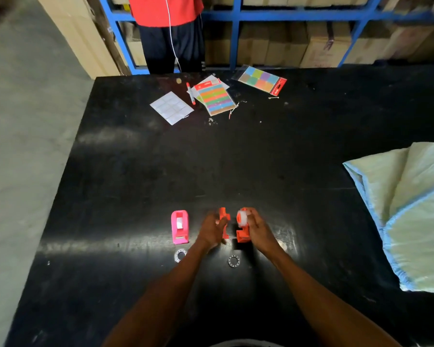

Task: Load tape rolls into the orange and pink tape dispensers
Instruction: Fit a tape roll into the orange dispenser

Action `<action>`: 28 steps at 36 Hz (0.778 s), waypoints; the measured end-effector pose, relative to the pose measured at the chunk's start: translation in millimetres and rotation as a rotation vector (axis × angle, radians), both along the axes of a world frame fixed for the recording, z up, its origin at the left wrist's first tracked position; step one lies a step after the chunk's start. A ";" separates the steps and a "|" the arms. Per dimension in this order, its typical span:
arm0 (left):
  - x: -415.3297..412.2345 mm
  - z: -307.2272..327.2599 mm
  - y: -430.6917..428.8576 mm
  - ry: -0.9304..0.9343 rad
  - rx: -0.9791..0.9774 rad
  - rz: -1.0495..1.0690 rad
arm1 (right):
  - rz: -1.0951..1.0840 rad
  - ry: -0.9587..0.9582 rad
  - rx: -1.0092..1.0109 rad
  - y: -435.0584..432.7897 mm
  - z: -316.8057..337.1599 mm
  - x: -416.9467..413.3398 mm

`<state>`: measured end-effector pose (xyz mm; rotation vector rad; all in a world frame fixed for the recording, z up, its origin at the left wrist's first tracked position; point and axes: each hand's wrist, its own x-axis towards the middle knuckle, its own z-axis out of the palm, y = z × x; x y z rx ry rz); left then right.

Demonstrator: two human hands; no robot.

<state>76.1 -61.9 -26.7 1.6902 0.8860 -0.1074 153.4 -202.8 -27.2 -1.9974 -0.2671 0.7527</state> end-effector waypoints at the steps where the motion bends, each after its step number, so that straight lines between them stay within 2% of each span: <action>1: -0.7 6.1 -1.1 -0.070 -0.169 0.035 | -0.003 -0.023 -0.007 0.7 0.3 0.0; 3: -3.3 18.9 -4.0 -0.128 -0.410 0.027 | -0.011 -0.059 -0.006 2.2 7.6 -1.7; 6: -7.2 29.8 -7.3 -0.132 -0.493 0.000 | 0.001 -0.095 0.015 3.8 16.6 -3.9; 15: -20.8 54.8 -11.7 -0.158 -0.549 -0.020 | 0.074 -0.130 0.050 0.5 41.6 -19.0; 28: -50.8 84.7 -2.3 -0.196 -0.570 -0.032 | 0.071 -0.143 0.048 16.3 66.6 -39.3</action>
